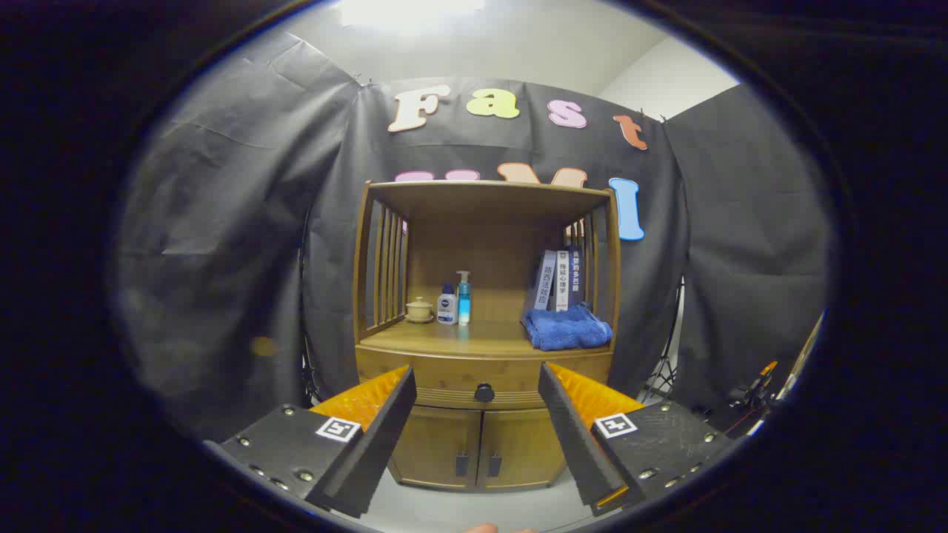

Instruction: Pull open the drawer, take out the items inside it, and place them on the countertop above the cabinet.

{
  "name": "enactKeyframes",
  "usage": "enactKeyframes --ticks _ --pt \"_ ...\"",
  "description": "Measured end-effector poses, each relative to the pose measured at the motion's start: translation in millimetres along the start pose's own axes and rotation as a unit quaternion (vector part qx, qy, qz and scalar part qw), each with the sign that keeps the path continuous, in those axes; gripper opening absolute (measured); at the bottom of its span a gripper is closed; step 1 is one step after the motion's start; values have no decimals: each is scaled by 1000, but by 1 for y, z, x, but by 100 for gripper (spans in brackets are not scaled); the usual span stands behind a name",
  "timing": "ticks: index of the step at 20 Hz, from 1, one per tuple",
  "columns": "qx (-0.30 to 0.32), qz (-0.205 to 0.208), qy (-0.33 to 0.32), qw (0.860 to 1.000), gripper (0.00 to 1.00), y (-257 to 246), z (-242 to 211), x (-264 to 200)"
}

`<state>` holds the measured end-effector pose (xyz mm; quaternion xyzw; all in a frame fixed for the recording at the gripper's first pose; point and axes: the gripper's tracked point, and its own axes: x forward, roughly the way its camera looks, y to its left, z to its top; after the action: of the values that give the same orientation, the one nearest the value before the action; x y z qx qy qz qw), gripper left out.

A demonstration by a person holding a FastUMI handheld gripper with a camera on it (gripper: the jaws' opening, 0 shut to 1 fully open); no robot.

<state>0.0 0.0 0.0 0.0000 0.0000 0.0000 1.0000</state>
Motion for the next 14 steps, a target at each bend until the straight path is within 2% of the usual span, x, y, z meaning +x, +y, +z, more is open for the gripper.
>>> enactKeyframes --ticks 14 --pt "12 -2 9 1000 99 -2 -6 9"
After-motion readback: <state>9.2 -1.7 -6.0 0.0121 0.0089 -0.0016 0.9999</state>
